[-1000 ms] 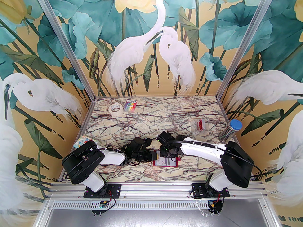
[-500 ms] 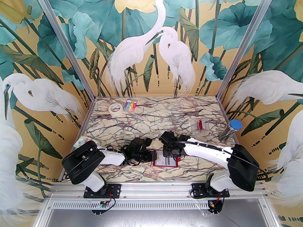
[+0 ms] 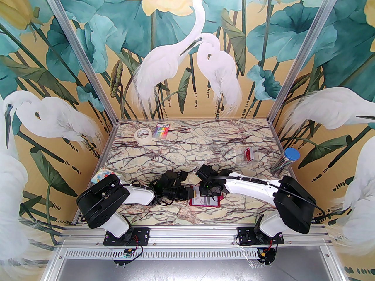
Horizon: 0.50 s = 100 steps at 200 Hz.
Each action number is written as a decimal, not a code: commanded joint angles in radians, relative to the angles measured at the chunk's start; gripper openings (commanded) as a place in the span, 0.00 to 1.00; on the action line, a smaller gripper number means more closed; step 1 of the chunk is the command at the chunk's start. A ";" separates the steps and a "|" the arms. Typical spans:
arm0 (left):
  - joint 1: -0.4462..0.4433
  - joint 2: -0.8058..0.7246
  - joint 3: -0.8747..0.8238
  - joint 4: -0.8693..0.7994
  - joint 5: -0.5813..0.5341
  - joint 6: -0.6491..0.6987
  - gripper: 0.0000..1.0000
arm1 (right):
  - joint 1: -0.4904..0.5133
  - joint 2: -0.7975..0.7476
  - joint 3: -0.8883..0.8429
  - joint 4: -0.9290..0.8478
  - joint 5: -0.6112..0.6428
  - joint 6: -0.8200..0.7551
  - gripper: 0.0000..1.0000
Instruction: Put the credit cards into the card holder
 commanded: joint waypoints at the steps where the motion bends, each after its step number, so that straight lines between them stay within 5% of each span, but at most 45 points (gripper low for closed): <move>1: -0.008 -0.002 -0.018 -0.003 -0.036 0.000 0.36 | 0.000 0.020 -0.022 0.034 -0.015 0.012 0.03; 100: -0.007 -0.008 -0.021 -0.002 -0.039 -0.001 0.36 | -0.005 0.063 -0.028 0.041 -0.027 0.013 0.00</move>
